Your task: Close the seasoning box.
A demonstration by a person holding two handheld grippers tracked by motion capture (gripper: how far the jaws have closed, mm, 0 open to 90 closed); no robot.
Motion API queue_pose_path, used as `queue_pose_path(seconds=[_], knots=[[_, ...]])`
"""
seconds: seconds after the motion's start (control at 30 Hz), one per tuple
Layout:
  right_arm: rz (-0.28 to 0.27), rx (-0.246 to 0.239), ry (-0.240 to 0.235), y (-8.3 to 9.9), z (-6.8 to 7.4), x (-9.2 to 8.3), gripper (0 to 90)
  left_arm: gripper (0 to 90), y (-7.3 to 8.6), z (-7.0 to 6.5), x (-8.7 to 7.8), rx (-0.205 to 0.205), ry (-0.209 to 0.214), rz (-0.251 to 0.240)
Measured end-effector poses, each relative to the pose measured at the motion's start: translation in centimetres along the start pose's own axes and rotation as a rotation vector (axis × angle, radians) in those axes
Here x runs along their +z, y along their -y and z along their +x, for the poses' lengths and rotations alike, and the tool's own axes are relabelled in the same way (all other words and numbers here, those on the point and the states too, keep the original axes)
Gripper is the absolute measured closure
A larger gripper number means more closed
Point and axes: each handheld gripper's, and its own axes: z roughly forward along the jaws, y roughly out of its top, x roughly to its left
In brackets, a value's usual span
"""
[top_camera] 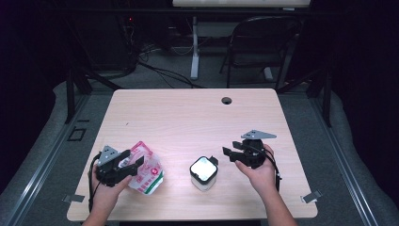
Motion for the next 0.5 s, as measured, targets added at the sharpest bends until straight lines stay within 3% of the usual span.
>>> queue_pose_path(seconds=[0.3,0.5], knots=[[0.006,0.036,0.038,0.6,-1.3,0.3,45.9,35.6,0.1,0.7,-0.1,-0.014,-0.015,0.004],[0.046,0.047,0.075,1.3,-2.2,1.1,45.5,35.6,0.2,1.2,-0.1,-0.028,-0.026,0.003]])
